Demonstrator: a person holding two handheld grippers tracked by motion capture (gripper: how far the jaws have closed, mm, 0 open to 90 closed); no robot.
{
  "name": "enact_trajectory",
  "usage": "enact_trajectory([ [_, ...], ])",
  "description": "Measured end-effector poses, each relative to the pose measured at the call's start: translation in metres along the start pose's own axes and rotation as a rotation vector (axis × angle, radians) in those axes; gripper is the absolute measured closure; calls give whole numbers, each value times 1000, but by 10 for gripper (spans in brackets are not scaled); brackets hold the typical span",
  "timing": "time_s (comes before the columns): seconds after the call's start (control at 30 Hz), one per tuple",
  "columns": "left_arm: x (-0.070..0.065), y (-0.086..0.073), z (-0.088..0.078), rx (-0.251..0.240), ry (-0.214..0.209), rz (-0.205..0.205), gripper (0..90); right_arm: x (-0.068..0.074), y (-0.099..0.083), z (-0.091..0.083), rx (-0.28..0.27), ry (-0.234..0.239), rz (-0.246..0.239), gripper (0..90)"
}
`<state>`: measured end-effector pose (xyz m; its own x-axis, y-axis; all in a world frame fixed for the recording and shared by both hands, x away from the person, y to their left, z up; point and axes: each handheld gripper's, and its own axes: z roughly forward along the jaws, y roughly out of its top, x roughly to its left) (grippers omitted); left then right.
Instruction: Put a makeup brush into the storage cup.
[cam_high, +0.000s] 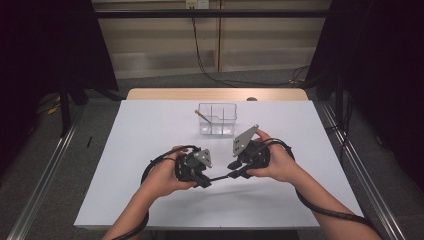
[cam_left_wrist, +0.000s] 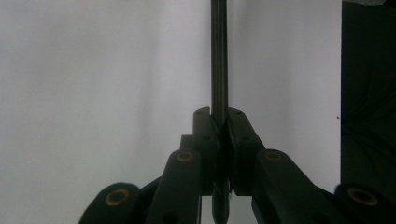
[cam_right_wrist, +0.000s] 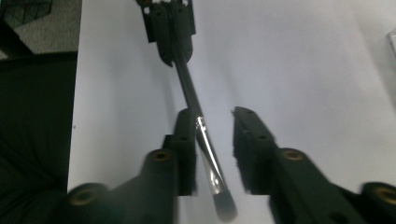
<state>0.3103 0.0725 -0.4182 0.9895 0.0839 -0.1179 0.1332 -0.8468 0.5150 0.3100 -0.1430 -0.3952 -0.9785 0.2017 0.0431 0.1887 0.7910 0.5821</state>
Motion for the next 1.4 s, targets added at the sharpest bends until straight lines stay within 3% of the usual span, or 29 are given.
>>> enact_trajectory([
  [0.23, 2, -3, -4, -15, 10, -15, 840, -4, -4, -3, -90, 16, 71, 372],
  [0.5, 4, -6, -5, -32, 10, -33, 839, -8, -12, -7, -207, 2, 133, 186],
  [0.77, 4, -5, -6, -42, 13, -37, 839, -8, -19, -12, -313, -22, 177, 151],
  [1.0, 5, -6, -6, -64, 16, -43, 839, -8, -24, -14, -362, -29, 193, 145],
  [1.4, 7, -14, -8, -155, 17, -74, 839, -7, -28, -13, -450, -32, 217, 134],
])
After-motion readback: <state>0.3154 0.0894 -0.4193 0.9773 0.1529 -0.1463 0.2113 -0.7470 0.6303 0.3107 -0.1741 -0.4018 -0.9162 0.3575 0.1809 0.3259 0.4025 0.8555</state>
